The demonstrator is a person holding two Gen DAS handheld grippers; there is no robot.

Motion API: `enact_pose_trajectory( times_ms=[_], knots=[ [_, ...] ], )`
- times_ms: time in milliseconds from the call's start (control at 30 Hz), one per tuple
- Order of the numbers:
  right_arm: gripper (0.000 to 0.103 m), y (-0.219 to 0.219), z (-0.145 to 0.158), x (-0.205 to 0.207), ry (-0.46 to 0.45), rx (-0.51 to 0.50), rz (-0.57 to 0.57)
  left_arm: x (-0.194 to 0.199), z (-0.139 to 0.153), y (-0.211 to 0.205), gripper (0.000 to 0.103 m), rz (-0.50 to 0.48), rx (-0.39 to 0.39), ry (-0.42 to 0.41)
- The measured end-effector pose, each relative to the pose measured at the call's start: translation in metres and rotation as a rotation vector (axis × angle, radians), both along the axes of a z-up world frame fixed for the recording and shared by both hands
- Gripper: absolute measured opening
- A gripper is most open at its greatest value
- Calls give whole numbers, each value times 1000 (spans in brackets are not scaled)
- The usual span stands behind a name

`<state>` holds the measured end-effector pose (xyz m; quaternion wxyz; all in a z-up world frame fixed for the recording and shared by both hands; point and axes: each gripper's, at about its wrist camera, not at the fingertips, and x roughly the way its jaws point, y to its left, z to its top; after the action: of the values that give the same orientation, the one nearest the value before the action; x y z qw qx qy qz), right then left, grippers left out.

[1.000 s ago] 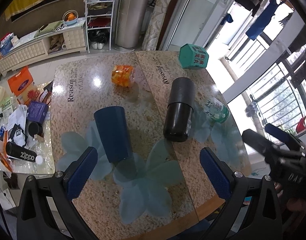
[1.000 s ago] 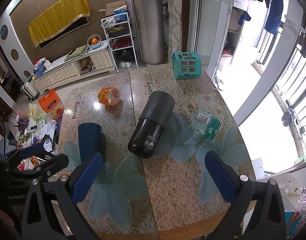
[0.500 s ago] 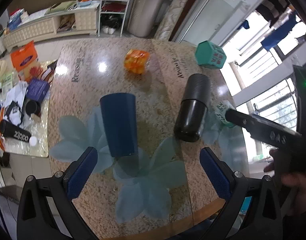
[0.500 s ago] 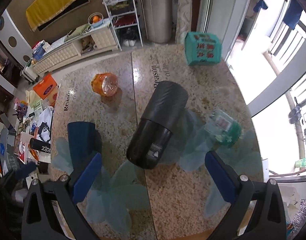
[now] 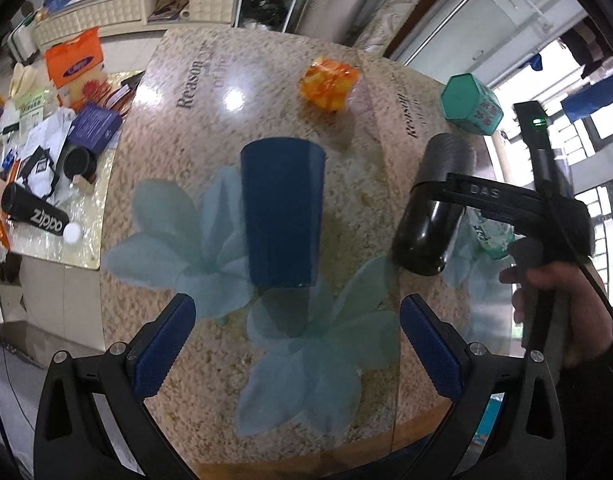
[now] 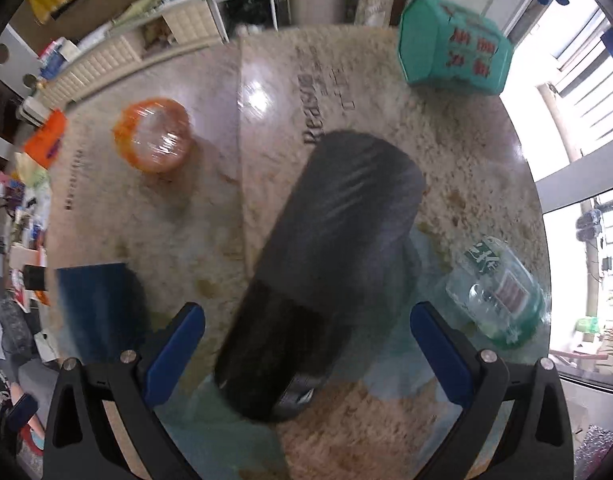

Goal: Flip cup upright
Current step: 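Move the right gripper down onto the lying black tumbler's body, then close the right gripper around the black tumbler and lift it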

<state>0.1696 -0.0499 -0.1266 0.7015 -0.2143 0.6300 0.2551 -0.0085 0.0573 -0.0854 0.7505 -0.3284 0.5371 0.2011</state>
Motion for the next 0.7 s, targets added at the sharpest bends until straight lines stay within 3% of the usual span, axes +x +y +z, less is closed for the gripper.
enact_pose_trajectory(
  times_ms=[100, 367, 433, 700],
  knots=[
    [103, -2, -12, 6, 57, -4, -36, -4, -4, 0, 103, 13, -10, 8],
    [102, 2, -25, 6, 78, -26, -60, -16, -8, 2, 103, 39, -17, 14],
    [90, 0, -27, 5, 65, -24, -63, -19, -8, 3, 103, 48, -15, 15],
    [81, -8, -54, -13, 51, -49, -9, -30, -9, 10, 103, 80, -20, 20]
  ],
)
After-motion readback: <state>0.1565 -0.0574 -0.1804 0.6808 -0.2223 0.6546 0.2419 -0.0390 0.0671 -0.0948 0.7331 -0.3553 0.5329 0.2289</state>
